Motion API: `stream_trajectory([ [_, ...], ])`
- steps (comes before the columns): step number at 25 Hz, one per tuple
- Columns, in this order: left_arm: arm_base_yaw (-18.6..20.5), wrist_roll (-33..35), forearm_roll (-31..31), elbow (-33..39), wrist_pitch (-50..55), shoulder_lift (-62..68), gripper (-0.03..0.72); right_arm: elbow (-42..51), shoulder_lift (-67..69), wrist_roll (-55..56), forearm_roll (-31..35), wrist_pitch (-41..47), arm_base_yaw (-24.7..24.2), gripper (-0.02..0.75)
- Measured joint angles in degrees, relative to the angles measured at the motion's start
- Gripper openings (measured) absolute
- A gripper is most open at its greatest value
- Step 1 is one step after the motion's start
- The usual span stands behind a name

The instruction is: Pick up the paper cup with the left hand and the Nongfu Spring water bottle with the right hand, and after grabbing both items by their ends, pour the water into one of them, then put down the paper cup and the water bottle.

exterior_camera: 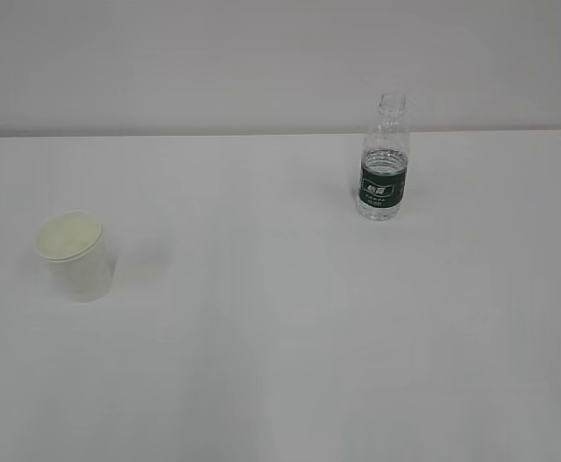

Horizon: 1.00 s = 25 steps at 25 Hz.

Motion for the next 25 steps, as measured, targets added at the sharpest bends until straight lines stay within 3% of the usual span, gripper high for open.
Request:
stream_trajectory([
  [25,0.0,0.0,-0.05,0.0,0.0,0.0,0.413,0.0,0.0,0.0,0.0,0.0,0.0,0.574],
])
